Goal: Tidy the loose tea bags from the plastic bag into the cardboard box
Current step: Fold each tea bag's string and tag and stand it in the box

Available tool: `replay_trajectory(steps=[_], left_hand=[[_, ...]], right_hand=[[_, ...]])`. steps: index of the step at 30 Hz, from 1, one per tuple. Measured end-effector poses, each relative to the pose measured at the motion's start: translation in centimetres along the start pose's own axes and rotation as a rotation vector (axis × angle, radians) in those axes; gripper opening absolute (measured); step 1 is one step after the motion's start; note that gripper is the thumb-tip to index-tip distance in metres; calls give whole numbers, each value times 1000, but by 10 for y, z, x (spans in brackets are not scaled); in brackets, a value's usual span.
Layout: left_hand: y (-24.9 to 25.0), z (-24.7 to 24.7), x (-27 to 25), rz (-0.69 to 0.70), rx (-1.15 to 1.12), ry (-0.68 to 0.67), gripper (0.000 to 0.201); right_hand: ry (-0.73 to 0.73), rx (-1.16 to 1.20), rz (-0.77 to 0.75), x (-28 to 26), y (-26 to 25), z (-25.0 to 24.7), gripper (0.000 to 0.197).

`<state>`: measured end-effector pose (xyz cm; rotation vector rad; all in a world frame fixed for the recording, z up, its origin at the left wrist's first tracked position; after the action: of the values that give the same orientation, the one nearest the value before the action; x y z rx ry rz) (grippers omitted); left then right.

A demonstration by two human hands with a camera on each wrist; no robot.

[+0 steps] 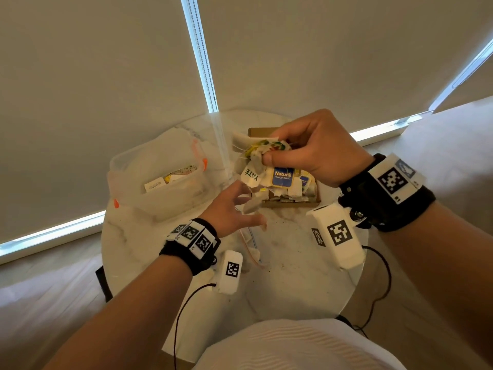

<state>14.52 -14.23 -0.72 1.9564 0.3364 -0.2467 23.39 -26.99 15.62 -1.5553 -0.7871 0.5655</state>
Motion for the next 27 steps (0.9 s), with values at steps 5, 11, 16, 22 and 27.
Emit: replay_trajectory(steps=[5, 11, 16, 22, 27], left_hand=[[-8, 4, -7, 45, 15, -82, 66], [-14, 15, -4, -77, -286, -51, 30], [-21, 17, -9, -197, -787, -100, 20], [-12, 3, -22, -26, -1092, -242, 77], [-3, -1, -20, -112, -1163, -181, 78]], right_hand=[[-4, 34, -35, 7, -12, 6, 18], [-39, 34, -54, 13, -23, 15, 14], [-48, 21, -57, 14, -25, 14, 14], [-42, 22, -49, 12, -18, 12, 19], [-59, 7, -52, 13, -14, 18, 16]])
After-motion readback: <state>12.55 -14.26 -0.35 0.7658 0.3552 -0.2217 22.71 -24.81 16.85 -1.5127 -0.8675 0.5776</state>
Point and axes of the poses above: each hand's wrist, its own x-axis towards the middle knuckle, its own z-axis out of the palm, y = z × x, the point moved 7 cm from there along x, towards the middle knuckle, and after that the axes turned 11 degrees about x, right-handed, at the moved point
